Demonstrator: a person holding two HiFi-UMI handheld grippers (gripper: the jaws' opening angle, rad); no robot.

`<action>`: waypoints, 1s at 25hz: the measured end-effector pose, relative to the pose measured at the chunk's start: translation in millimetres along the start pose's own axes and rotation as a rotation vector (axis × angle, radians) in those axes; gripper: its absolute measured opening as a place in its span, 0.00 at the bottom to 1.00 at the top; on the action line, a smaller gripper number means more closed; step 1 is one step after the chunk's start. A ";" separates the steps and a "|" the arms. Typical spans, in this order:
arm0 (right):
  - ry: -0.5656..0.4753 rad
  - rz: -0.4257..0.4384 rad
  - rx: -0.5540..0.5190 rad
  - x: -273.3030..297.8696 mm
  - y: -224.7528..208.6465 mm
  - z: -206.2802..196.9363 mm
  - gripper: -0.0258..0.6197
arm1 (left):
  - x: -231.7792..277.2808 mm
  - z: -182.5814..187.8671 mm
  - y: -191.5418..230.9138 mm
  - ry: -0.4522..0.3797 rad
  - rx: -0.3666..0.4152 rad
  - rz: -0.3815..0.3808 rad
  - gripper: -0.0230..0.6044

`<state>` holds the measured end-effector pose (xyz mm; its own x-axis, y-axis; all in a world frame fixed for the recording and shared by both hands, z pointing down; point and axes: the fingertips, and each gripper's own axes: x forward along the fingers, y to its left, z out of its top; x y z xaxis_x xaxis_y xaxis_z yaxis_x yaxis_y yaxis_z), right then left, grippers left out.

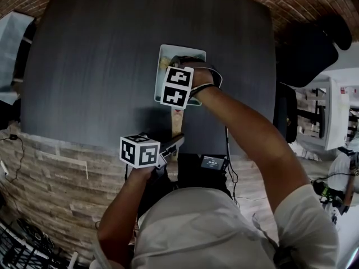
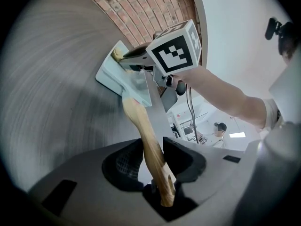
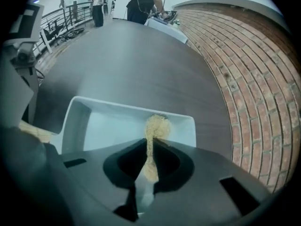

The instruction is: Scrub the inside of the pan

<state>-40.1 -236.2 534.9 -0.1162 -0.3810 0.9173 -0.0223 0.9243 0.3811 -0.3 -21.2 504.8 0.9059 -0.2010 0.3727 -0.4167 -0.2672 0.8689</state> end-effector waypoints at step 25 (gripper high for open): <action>-0.078 0.361 -0.143 -33.6 81.3 13.5 0.11 | 0.3 0.8 -0.9 0.048 0.050 0.005 0.27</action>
<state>-51.3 -148.0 533.5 -0.1667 -0.0242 0.9857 0.1715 0.9837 0.0532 0.3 -21.8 503.9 0.9057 -0.1576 0.3934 -0.4237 -0.3133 0.8499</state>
